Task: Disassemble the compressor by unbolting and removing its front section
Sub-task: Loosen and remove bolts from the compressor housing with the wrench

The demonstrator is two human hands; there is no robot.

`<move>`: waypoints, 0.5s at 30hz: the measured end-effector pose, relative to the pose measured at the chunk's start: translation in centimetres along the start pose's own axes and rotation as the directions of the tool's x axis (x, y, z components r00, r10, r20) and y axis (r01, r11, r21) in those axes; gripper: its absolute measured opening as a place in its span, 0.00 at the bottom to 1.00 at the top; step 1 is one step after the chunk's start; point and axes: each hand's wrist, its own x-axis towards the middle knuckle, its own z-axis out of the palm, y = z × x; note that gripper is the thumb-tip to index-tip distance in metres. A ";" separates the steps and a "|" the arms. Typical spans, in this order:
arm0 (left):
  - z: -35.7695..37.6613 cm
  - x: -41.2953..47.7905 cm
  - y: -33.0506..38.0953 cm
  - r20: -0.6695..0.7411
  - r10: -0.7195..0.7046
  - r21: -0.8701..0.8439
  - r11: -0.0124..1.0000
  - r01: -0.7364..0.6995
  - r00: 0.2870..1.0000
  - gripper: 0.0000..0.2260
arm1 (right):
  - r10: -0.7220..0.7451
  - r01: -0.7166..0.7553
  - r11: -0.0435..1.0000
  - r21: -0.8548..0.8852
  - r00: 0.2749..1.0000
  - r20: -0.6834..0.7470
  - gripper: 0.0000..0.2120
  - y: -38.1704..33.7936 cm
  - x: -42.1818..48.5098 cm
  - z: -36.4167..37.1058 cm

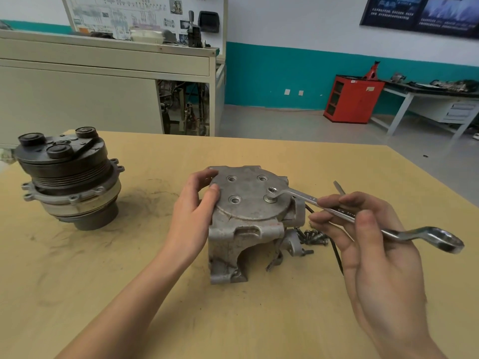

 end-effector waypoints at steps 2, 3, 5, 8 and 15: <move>0.0 0.0 0.1 0.001 -0.004 -0.006 1.000 0.004 1.000 0.10 | 0.004 -0.004 1.000 -0.016 1.000 0.021 0.13 0.0 -0.4 0.0; 0.0 0.0 0.1 0.000 -0.004 -0.007 1.000 0.004 1.000 0.10 | 0.008 -0.007 1.000 -0.027 1.000 0.030 0.13 0.0 -0.6 0.1; 0.0 0.0 0.1 -0.003 -0.001 -0.007 1.000 0.001 1.000 0.10 | 0.018 -0.016 0.999 -0.044 0.999 0.046 0.13 0.0 -0.7 0.2; 0.0 -0.1 0.1 -0.002 0.000 -0.006 1.000 0.000 1.000 0.10 | 0.050 -0.051 0.998 0.033 0.998 0.039 0.10 0.1 0.0 -0.3; 0.0 0.0 0.1 0.002 0.002 -0.012 1.000 -0.002 1.000 0.10 | 0.495 -0.492 0.818 0.297 0.866 0.069 0.08 2.2 7.8 -2.3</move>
